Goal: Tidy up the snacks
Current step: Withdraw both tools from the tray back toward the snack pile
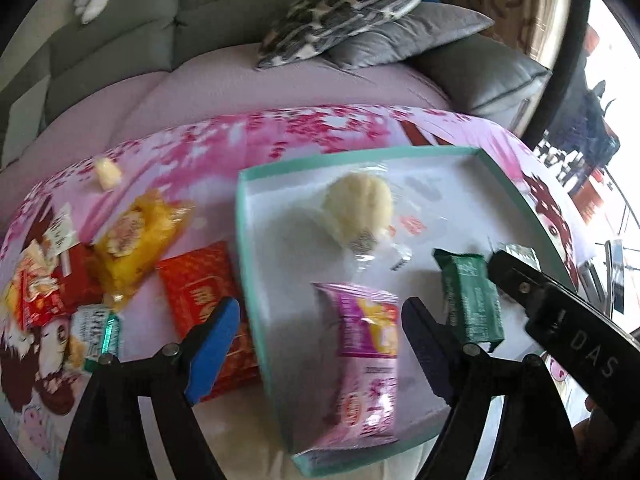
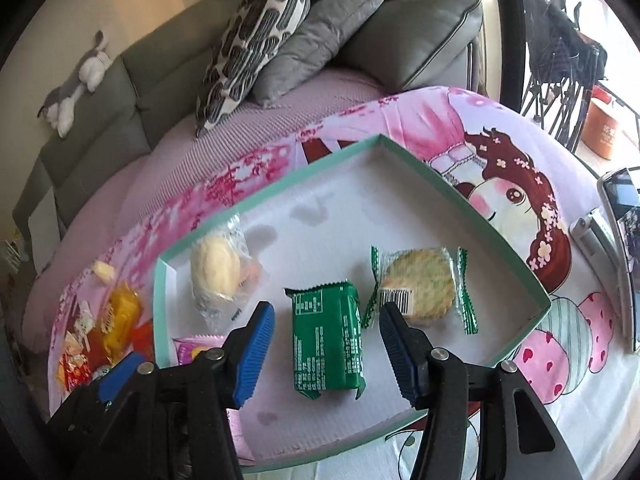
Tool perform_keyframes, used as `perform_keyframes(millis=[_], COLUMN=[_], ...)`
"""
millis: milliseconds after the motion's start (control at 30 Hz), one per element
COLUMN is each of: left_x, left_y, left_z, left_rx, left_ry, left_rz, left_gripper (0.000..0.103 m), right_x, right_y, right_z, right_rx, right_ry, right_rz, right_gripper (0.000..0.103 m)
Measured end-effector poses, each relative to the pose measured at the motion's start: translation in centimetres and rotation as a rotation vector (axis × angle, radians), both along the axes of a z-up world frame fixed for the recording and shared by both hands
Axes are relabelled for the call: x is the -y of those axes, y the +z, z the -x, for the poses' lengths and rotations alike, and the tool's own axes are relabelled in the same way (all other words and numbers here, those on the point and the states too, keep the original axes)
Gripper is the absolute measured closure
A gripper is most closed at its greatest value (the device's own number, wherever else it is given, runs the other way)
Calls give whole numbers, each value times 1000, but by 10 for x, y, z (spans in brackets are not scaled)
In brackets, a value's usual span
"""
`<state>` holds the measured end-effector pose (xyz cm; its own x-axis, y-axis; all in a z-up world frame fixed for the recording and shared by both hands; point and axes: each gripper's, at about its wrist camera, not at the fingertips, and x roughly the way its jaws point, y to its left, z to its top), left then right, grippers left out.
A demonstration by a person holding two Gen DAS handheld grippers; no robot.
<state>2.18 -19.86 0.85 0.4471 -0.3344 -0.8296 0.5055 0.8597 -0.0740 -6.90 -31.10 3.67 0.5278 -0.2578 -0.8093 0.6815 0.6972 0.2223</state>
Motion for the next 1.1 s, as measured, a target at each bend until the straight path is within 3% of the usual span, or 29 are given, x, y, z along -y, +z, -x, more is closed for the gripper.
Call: perform_keyframes(millis=[200, 467, 667, 733, 1000, 1100], left_x=[-32, -97, -130, -140, -158, -159], left_y=[8, 0, -12, -14, -11, -11], left_z=[-16, -42, -48, -49, -51, -51], left_rx=[11, -82, -143, -164, -143, -138], left_ry=[159, 419, 517, 549, 607, 608], left_rz=[-23, 57, 74, 78, 84, 78], left_gripper=[19, 17, 16, 6, 4, 3], right_x=[1, -9, -22, -26, -27, -27], right_y=[-1, -7, -12, -12, -13, -13], right_z=[0, -9, -20, -22, -23, -23], right_rx=[-12, -51, -96, -107, -123, -134], right_ry=[-5, 44, 91, 101, 98, 97], right_rz=[-10, 5, 30, 44, 62, 70], right_gripper=[44, 39, 27, 20, 12, 4])
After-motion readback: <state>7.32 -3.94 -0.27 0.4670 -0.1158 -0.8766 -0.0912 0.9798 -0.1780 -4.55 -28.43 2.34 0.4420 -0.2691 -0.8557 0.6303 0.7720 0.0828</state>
